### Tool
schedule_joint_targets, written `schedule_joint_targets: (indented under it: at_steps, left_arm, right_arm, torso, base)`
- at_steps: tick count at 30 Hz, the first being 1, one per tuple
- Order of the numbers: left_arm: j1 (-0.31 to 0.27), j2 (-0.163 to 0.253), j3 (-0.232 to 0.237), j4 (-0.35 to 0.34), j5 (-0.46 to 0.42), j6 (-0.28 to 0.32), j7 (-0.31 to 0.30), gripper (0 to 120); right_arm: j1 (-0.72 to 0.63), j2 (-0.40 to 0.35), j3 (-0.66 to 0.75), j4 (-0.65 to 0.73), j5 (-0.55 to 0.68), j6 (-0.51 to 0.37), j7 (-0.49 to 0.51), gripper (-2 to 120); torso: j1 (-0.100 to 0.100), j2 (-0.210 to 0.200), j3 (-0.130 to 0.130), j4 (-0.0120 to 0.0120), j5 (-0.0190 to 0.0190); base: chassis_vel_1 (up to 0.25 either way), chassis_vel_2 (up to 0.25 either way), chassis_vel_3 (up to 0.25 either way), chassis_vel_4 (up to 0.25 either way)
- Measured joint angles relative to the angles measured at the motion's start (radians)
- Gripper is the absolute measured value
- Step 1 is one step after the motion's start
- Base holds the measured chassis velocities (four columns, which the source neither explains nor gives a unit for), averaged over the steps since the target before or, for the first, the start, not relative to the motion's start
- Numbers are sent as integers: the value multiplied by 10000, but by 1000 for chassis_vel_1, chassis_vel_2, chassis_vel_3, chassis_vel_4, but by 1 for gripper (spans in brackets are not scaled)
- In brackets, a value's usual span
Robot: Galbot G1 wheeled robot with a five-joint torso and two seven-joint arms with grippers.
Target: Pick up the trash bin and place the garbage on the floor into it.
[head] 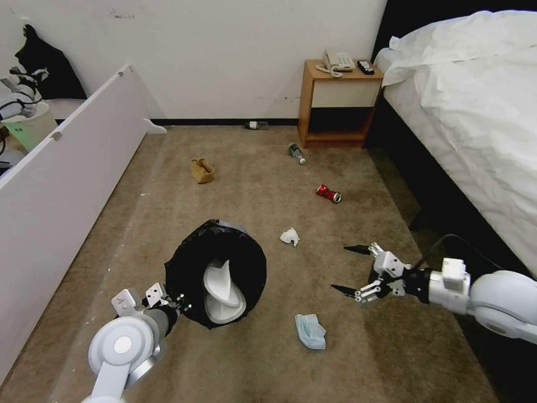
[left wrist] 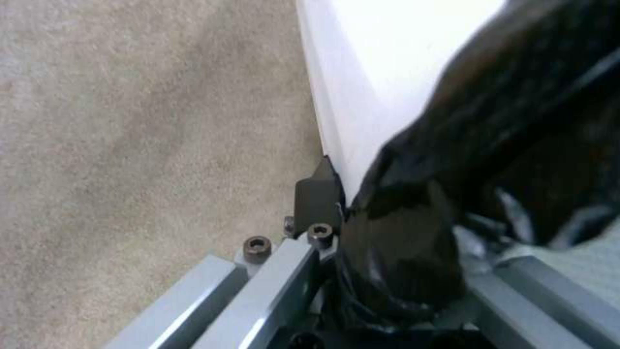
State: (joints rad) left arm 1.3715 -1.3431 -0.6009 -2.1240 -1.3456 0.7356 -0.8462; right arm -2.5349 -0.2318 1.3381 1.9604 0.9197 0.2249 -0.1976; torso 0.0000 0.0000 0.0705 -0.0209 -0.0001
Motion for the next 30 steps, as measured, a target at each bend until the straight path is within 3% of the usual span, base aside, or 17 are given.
schedule_joint_targets:
  at_steps: [1,3,5,6,12,22,30]
  left_arm:
    - [-19,-27,-84,-10,-10,0,0,0]
    - [-27,-39,-104,-12,-13,0,1,0]
    - [-67,-122,-182,-52,-37,0,1,0]
    - [-67,-122,-182,-52,-37,0,1,0]
    - [-102,-240,-281,-73,-39,-1,5,0]
    - [-124,-271,-433,-78,-85,-2,85,0]
    - [-233,-320,-432,-141,-203,-2,76,0]
  right_arm:
    - [-290,-493,18,-243,231,-52,100,100]
    - [-408,-658,45,-325,296,-66,140,100]
    - [-1353,-1921,414,-898,652,-124,455,100]
    - [-1353,-1921,414,-898,652,-124,455,100]
    - [-2890,-3826,1120,-1828,993,-251,1092,100]
    - [-3849,-5125,1295,-3470,619,-566,1297,100]
    - [-3834,-5334,1030,-4218,72,-960,1353,100]
  torso:
    - [0,0,-1,-3,-1]
    - [0,0,0,-4,-1]
    - [0,0,0,-3,-2]
    - [0,0,0,-3,-2]
    - [0,0,0,-1,1]
    - [0,0,-1,-2,0]
    - [0,0,-1,-4,1]
  base:
    - [0,0,0,0]
    - [0,0,0,0]
    - [0,0,0,0]
    - [0,0,0,0]
    - [0,0,0,0]
    - [0,0,0,0]
    - [0,0,0,0]
